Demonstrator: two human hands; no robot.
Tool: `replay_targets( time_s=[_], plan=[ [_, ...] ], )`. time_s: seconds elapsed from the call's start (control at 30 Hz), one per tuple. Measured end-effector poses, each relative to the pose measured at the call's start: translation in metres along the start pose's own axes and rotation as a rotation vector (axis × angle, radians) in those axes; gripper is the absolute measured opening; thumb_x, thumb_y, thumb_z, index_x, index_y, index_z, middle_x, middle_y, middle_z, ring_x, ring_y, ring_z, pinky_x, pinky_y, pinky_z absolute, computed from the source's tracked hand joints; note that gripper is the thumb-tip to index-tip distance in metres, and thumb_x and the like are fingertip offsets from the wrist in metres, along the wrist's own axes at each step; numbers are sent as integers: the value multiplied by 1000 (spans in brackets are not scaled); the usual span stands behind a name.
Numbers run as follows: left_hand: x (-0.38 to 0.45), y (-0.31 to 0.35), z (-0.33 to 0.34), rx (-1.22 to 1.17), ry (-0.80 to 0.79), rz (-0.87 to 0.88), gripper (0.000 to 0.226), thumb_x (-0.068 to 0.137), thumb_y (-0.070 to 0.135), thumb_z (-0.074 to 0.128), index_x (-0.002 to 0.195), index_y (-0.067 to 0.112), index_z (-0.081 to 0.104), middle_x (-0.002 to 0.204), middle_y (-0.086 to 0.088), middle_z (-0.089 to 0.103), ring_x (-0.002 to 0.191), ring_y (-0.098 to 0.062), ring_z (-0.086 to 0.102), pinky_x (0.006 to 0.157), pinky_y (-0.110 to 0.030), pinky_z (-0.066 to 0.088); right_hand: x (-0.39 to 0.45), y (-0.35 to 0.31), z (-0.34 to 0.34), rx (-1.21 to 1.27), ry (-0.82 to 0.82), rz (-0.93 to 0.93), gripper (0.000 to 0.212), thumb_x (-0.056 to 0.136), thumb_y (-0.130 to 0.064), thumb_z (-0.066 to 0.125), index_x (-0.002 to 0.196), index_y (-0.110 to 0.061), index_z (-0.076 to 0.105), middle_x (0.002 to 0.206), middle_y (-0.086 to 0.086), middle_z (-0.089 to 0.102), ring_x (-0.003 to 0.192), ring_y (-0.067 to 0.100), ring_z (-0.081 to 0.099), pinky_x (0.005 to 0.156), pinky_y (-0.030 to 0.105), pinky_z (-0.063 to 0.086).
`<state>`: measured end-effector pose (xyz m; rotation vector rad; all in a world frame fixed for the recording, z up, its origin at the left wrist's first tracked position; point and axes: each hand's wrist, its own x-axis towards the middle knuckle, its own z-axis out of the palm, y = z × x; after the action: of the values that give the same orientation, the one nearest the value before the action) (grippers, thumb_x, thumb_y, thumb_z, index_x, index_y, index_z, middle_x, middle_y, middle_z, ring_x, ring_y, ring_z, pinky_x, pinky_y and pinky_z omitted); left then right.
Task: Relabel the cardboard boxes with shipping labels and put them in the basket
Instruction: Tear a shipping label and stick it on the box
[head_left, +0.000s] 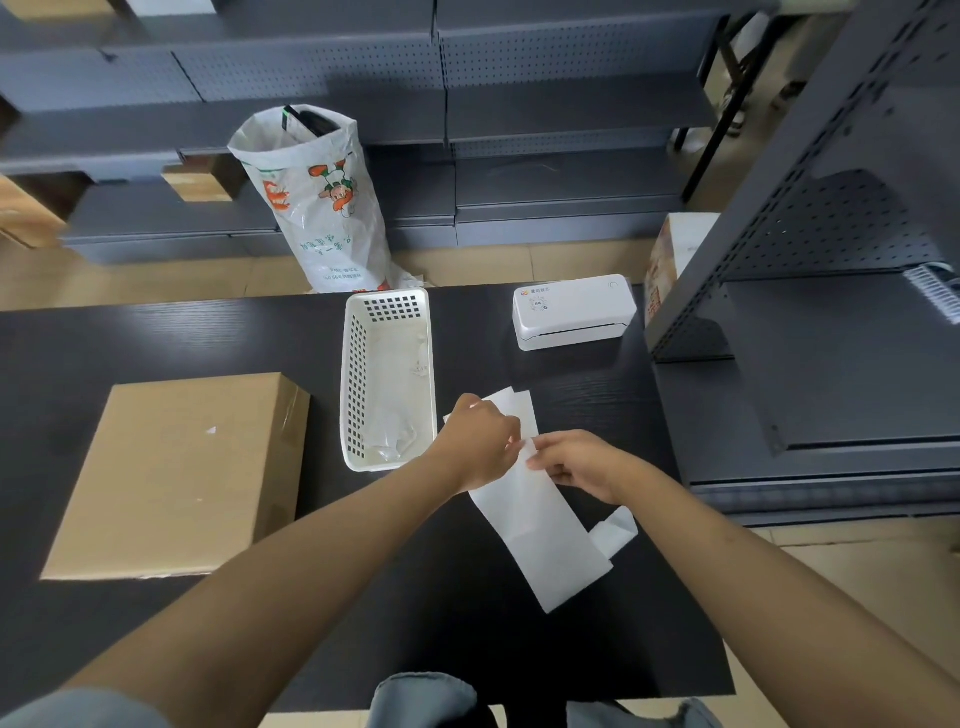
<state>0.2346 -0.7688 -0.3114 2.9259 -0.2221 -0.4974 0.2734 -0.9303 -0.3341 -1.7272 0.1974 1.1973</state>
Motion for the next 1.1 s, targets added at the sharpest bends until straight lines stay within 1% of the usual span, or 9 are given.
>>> replay_targets(
  time_s=[0.2, 0.3, 0.4, 0.53, 0.6, 0.77, 0.9, 1.0, 1.1],
  plan=[
    [0, -1, 2, -125, -40, -42, 29, 98, 39, 45, 112, 26, 66, 102, 3, 70, 104, -14, 59, 110, -35, 27, 1, 2, -2, -223, 67, -32, 50, 86, -6, 66, 133, -15, 55, 134, 3, 54, 111, 14, 51, 96, 31, 44],
    [0, -3, 2, -170, -48, -78, 28, 98, 38, 45, 110, 25, 67, 103, 4, 70, 101, -15, 61, 108, -34, 29, 0, 5, -1, -278, 59, -49, 49, 85, -4, 66, 132, -16, 56, 119, 0, 61, 112, 17, 55, 102, 36, 44],
    [-1, -6, 3, -193, -49, -100, 29, 99, 38, 45, 109, 24, 67, 103, 3, 71, 101, -17, 61, 106, -34, 32, 1, 9, 1, -292, 37, -60, 43, 85, -3, 66, 125, -19, 62, 92, -8, 61, 95, 12, 59, 95, 34, 48],
    [0, -13, -1, -337, 16, -183, 30, 99, 37, 44, 107, 19, 65, 104, 0, 71, 98, -21, 63, 100, -36, 42, -1, 10, 2, -290, 14, -20, 30, 86, -4, 63, 106, -25, 67, 101, -7, 64, 98, 12, 59, 81, 26, 50],
    [3, -18, -6, -377, 98, -275, 28, 100, 35, 41, 105, 19, 63, 101, 0, 70, 96, -21, 62, 97, -33, 37, -2, 13, -1, -371, 3, 45, 22, 89, -5, 60, 99, -25, 65, 102, -6, 64, 98, 14, 59, 80, 27, 50],
    [6, -30, -22, -243, 218, -444, 25, 94, 11, 39, 108, 19, 59, 90, -2, 70, 89, -22, 64, 98, -34, 23, -3, 30, -8, -770, -3, 266, 29, 92, -7, 44, 116, -5, 60, 114, 13, 62, 95, 24, 59, 91, 36, 52],
    [11, -38, -36, -109, 315, -570, 28, 90, 5, 41, 111, 16, 56, 93, -4, 66, 88, -22, 63, 105, -39, 26, -7, 36, -7, -758, -26, 344, 16, 89, -7, 44, 90, -6, 61, 93, 10, 61, 87, 25, 58, 77, 33, 52],
    [15, -46, -48, -90, 341, -616, 27, 90, 6, 47, 117, 11, 52, 107, -8, 64, 93, -26, 63, 104, -42, 33, -10, 40, -9, -768, -24, 395, 30, 93, -6, 40, 117, 4, 55, 117, 20, 59, 97, 31, 59, 82, 37, 52],
    [15, -46, -50, -48, 340, -574, 29, 89, 7, 51, 118, 11, 50, 111, -9, 63, 94, -28, 63, 98, -42, 38, -9, 39, -14, -812, -31, 376, 30, 90, -5, 45, 115, 6, 59, 113, 21, 64, 104, 32, 63, 91, 38, 53]
  ],
)
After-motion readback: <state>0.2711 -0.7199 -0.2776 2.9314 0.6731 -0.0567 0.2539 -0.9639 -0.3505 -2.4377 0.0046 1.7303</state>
